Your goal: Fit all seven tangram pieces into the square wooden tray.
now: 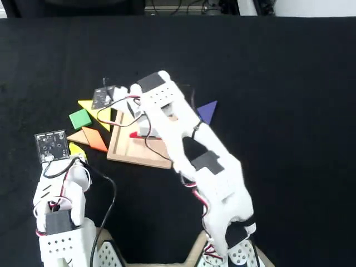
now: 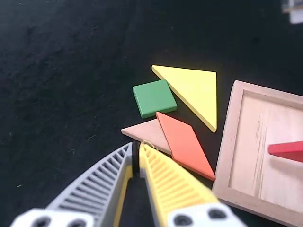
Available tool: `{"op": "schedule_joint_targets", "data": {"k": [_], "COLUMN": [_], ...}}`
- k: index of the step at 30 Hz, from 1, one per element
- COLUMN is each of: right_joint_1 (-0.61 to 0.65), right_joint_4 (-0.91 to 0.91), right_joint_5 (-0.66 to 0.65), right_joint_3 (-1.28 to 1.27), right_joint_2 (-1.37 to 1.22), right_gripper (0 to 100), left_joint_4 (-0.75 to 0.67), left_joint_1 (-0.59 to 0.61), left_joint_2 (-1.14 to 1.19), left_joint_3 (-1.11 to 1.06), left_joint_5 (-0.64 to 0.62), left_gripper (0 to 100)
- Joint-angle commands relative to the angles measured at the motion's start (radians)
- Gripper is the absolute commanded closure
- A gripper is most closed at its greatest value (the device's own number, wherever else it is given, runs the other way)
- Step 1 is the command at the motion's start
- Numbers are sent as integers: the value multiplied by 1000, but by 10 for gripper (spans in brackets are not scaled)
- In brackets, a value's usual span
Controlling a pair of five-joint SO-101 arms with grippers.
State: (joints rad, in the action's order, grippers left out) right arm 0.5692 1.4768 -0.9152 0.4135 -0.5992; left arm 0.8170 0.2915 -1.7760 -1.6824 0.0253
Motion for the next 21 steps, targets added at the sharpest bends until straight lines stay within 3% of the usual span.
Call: {"op": "schedule_joint_targets", "data": {"k": [1, 21], "right_joint_1": [40, 133], "right_joint_4": [-8, 71], "right_joint_5": [43, 157], "right_joint_3": [84, 77], "right_joint_2": [-16, -44], "right_gripper": [988, 988], "left_joint_4": [-21, -21], "left_joint_1": [13, 13], "left_joint_2": [-9, -9], "left_joint_3": [15, 15], "left_joint_5": [-11, -11], "left_gripper": [970, 970]}}
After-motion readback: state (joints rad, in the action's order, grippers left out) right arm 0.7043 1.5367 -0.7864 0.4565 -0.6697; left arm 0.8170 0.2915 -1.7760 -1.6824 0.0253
